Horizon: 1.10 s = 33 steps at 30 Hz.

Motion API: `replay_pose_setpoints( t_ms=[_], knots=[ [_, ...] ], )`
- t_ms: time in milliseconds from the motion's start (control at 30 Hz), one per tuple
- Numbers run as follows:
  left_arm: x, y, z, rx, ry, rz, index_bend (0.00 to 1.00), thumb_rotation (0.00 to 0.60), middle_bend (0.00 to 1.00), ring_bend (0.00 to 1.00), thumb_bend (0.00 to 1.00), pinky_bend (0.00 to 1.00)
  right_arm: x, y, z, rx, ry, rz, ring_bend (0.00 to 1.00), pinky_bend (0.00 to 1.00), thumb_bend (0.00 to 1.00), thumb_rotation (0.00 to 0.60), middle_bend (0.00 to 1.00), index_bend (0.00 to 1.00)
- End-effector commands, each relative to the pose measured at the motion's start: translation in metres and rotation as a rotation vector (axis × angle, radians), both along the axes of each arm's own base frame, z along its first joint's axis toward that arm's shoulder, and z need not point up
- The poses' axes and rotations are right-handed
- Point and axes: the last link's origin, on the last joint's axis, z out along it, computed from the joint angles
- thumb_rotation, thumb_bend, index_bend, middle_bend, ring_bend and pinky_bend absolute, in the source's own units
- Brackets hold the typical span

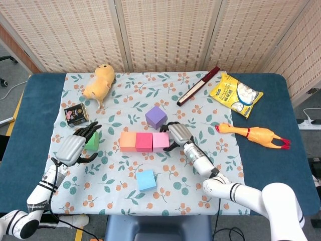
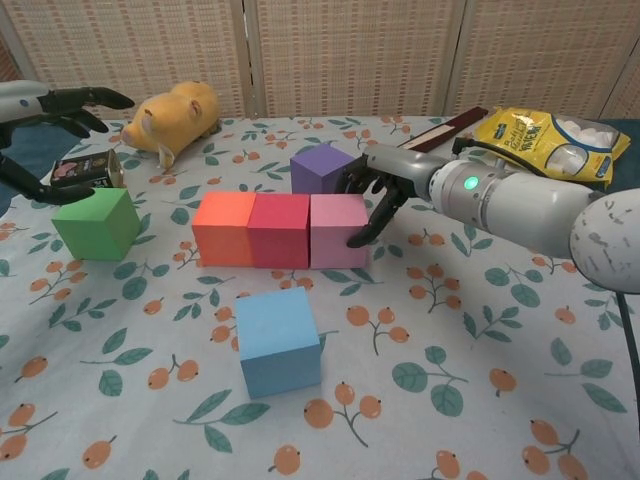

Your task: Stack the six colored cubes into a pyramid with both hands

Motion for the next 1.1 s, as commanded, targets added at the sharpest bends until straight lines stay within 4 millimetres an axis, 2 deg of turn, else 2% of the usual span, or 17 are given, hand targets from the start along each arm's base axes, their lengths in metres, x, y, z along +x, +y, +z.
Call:
replay_pose_setpoints(
  t_ms=[33, 1100],
  knots=[
    [-0.0002, 0.0000, -0.0001, -0.001, 0.000, 0.001, 0.00, 0.600, 0.00, 0.13, 0.33, 0.16, 0.0003, -0.0001, -0.0004, 0.000, 0.002, 0.001, 0.21, 0.19, 0.06, 0.600, 0.43, 0.41],
    [-0.0014, 0.0009, -0.0022, -0.013, 0.000, 0.004, 0.00, 0.600, 0.00, 0.13, 0.33, 0.16, 0.0051, 0.0003, -0.0034, -0.013, 0.014, 0.028, 0.21, 0.18, 0.06, 0.600, 0.43, 0.39]
  ],
)
